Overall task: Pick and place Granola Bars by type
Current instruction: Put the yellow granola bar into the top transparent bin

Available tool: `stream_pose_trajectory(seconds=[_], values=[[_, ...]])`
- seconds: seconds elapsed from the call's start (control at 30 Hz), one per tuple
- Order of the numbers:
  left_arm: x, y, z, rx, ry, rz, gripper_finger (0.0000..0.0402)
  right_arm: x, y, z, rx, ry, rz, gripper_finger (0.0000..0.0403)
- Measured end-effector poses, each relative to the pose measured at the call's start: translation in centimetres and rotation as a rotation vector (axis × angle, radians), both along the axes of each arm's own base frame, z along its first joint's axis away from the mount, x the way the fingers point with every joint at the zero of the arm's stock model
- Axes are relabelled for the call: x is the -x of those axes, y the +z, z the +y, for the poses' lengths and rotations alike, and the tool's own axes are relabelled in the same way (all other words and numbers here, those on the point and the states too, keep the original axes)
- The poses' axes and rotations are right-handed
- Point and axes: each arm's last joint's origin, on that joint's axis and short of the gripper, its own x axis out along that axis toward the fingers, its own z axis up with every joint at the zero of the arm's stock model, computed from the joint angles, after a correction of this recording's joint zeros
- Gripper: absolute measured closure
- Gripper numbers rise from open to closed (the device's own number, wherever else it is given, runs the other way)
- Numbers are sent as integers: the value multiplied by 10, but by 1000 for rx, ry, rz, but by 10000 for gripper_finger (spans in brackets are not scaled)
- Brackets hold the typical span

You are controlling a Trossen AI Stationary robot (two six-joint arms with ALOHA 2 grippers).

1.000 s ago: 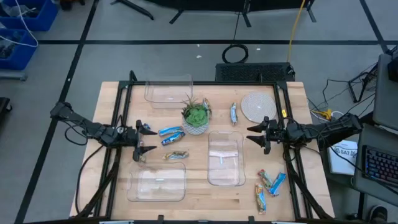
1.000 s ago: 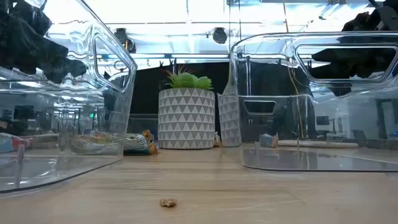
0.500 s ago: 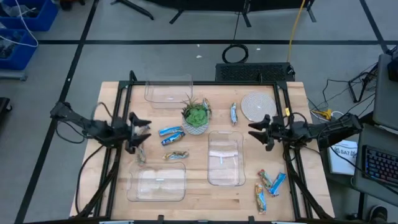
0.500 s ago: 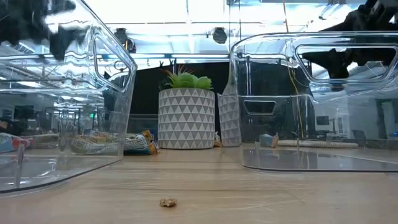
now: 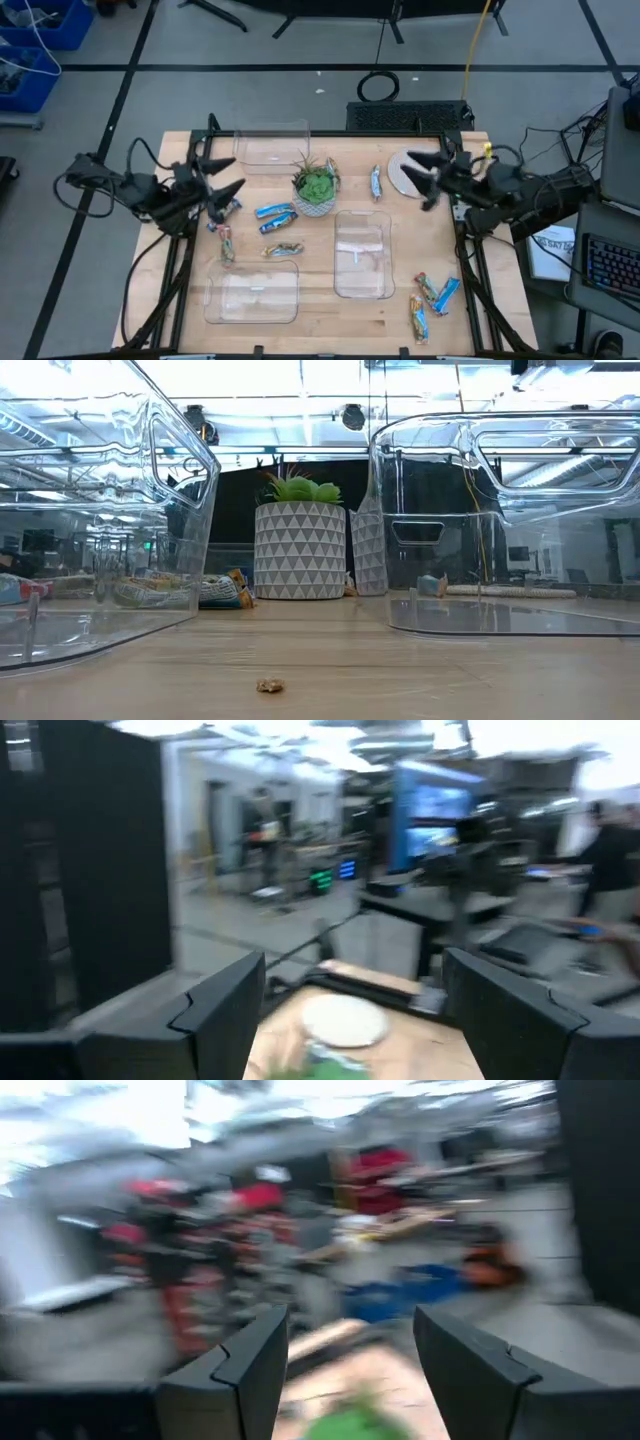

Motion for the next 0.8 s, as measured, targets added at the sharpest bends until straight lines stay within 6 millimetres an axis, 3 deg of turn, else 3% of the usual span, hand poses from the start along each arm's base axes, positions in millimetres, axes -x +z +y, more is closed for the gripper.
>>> stream_pose_trajectory(seconds=[0.1, 0.17, 0.37, 0.57, 0.8], values=[[-15, 9, -2, -16, 90, 37, 96, -27, 17, -2, 35, -191, 91, 195], [-26, 10, -3, -17, 135, 55, 96, -46, 18, -6, 78, -294, 194, 195], [-51, -1, -2, 20, 256, 96, 96, -96, -20, -36, 54, -519, 404, 195], [-64, -10, -6, 41, 200, 108, 96, -112, -64, -80, -74, -688, 526, 195], [-66, -10, -8, 95, 140, 74, 96, -115, -107, -109, -430, -659, 585, 195]])
